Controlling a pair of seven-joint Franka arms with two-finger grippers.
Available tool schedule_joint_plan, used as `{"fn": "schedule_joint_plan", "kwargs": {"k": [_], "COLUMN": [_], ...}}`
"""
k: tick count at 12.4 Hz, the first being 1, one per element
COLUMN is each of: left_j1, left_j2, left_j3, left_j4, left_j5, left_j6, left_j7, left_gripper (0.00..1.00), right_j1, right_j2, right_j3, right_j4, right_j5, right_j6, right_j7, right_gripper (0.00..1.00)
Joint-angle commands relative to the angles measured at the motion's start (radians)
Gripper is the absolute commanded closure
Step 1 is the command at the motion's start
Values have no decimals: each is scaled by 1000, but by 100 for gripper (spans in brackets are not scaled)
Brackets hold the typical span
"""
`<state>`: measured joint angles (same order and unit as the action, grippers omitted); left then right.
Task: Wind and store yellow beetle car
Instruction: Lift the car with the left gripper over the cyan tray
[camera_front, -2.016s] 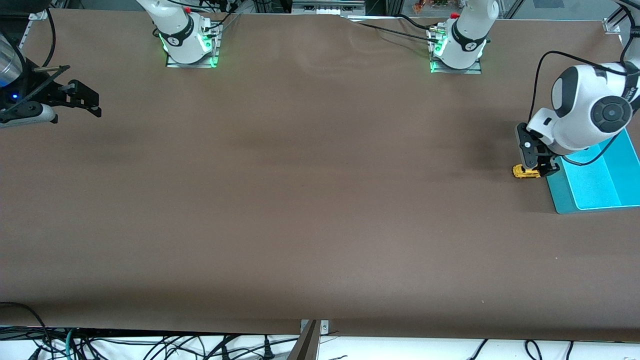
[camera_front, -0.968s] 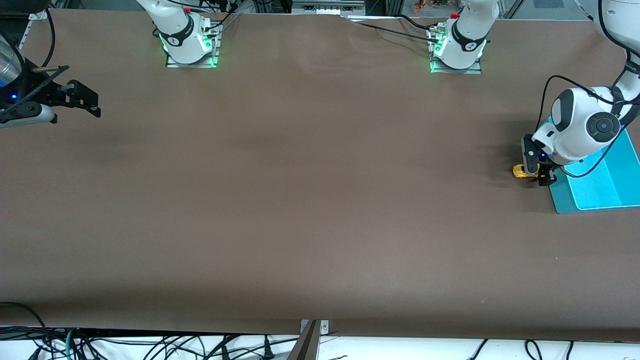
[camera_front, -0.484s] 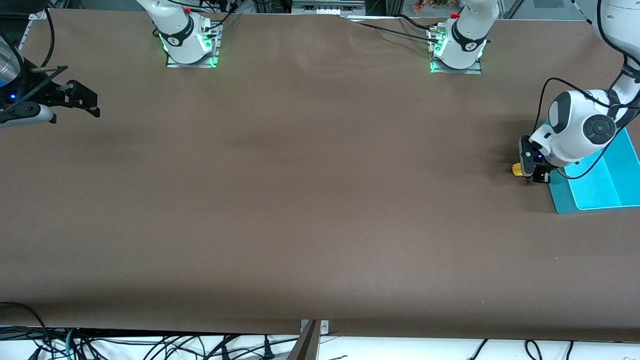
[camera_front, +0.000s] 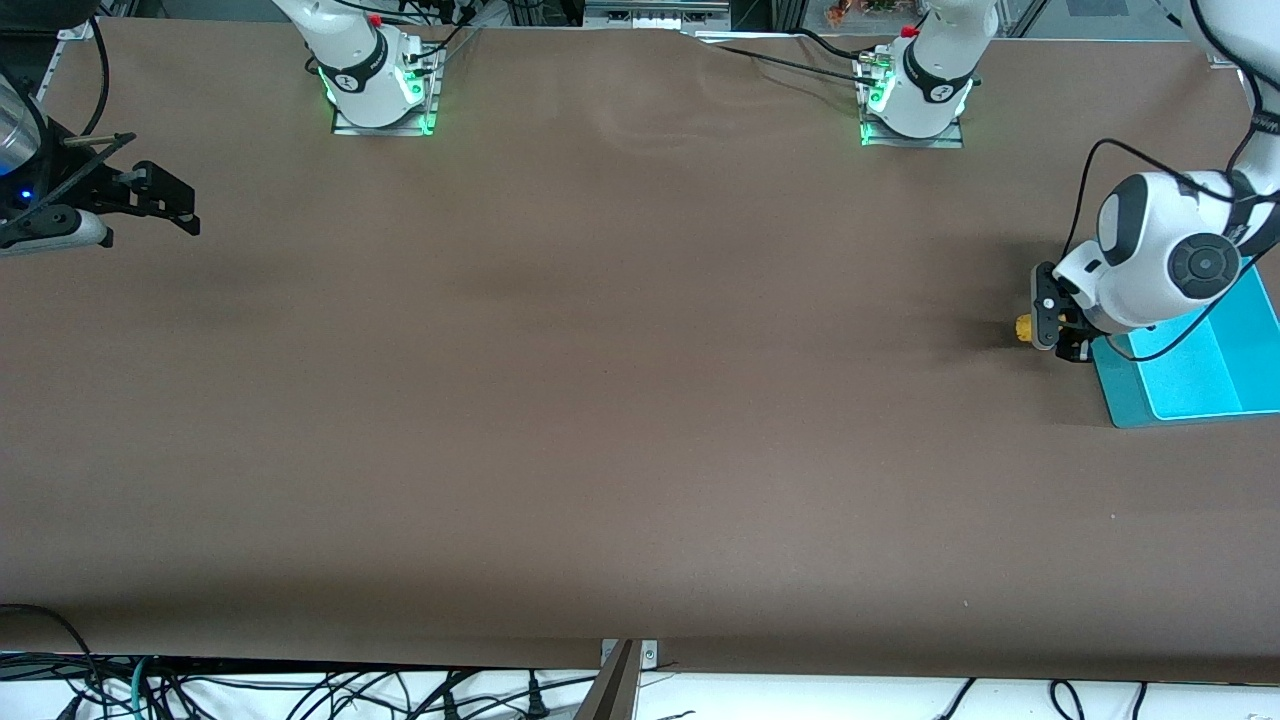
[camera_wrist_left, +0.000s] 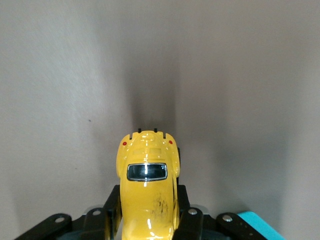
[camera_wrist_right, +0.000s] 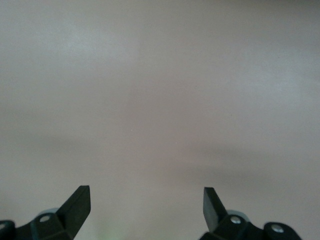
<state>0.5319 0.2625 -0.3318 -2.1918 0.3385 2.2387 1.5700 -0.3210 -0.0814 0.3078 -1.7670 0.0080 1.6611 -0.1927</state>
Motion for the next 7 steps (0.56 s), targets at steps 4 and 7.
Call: {"fn": "schedule_joint_plan", "kwargs": {"k": [4, 7], "left_j1": [67, 187], "left_j2": [-26, 18], "left_j3": [-13, -13], "left_j4": [299, 291], "left_j5": [-96, 12], "left_j6": [-448, -359], "left_j7": [85, 170], "left_gripper": [83, 80], "right_j1": [5, 7], "right_j2": [9, 9], "right_j3": [-12, -12], "right_j4": [21, 21], "right_j5": [3, 3], "right_j6": [-21, -21], "right_j7": [12, 12], "right_gripper": [0, 0]}}
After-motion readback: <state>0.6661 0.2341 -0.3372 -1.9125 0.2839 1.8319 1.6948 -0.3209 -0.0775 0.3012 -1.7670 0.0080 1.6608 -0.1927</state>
